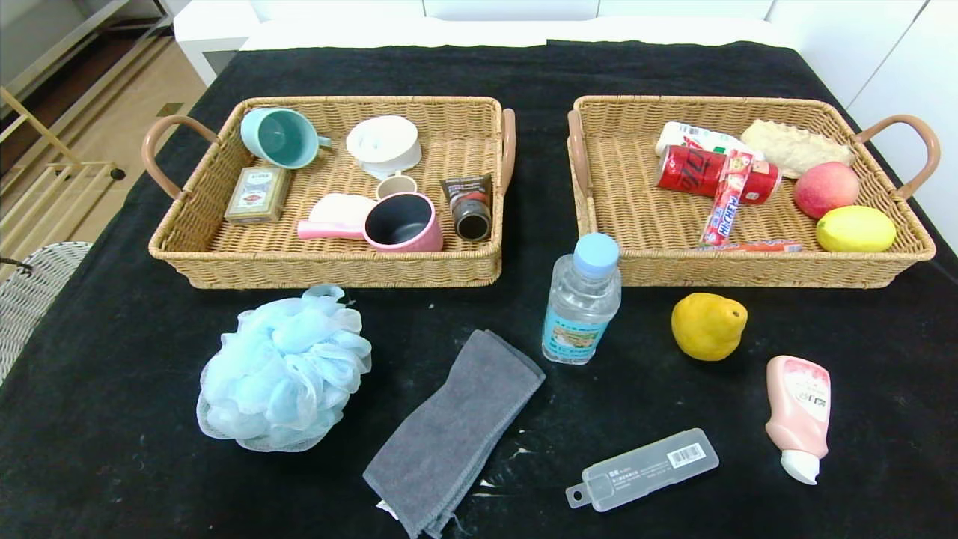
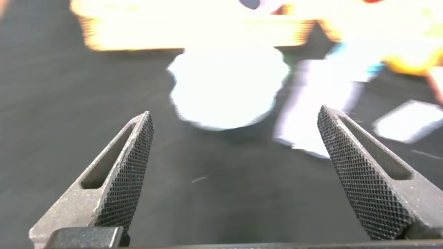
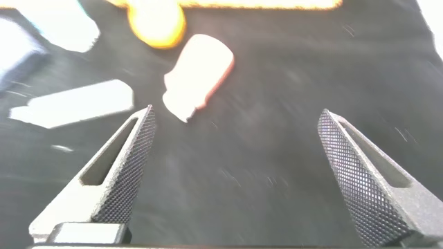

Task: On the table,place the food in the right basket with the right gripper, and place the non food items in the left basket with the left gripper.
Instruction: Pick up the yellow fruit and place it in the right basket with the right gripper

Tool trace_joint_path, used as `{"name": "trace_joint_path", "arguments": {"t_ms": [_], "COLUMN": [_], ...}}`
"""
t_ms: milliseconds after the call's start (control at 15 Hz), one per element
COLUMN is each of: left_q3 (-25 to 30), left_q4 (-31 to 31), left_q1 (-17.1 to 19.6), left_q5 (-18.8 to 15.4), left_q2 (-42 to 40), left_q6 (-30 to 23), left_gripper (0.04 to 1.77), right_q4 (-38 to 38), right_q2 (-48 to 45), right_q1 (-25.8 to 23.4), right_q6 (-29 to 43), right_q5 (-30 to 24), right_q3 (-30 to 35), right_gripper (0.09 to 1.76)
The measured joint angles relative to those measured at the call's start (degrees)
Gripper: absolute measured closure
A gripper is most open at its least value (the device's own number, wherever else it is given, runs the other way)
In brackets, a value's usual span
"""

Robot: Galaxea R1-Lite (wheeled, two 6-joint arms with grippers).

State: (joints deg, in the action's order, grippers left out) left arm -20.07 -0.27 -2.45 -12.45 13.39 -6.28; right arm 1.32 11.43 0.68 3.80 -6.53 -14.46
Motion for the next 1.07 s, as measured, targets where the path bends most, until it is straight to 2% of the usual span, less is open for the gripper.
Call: {"name": "trace_joint_path", "arguments": {"t_ms": [200,400,467,600,800,933,1067], "left_q3": [-3.5,-5.5,-6.1,-7.7,-10.4,-12.4,-15.0], "left_q4": [-0.1,-0.6,-1.3,-3.1,-4.7,-5.0,-5.1], "left_q1": [-0.8,-1.9,-3.0,-7.6,-16.2,-20.2,-24.3], "left_q5": [-7.6,-11.4,-11.6,-11.6,-10.9,-10.0,-8.6], "left_q2": [7.3,15.1,17.6,22.7,29.2,33.2,36.4], "left_q6": [0.9,5.2,5.8,6.2,6.1,6.3,6.5], "left_gripper": [0.09,0.09,0.09,0.09,0.09,0.09,0.09], "right_q4": [-7.9,-14.5,-15.4,-16.3,-17.4,-20.3,-23.1], "right_q2": [9.9,20.5,23.5,28.8,35.5,39.4,42.5], "right_q1": [0.4,1.7,3.7,9.3,18.5,24.3,27.2], "right_q6": [0.7,1.0,1.5,2.3,3.2,3.6,3.6], "right_q5": [-5.7,-8.6,-8.7,-7.7,-2.4,1.9,3.4], "right_q3": [-2.3,-4.2,-4.9,-7.2,-10.8,-12.0,-12.6], "right_gripper": [0.14,0.14,0.14,0.14,0.14,0.14,0.14]}}
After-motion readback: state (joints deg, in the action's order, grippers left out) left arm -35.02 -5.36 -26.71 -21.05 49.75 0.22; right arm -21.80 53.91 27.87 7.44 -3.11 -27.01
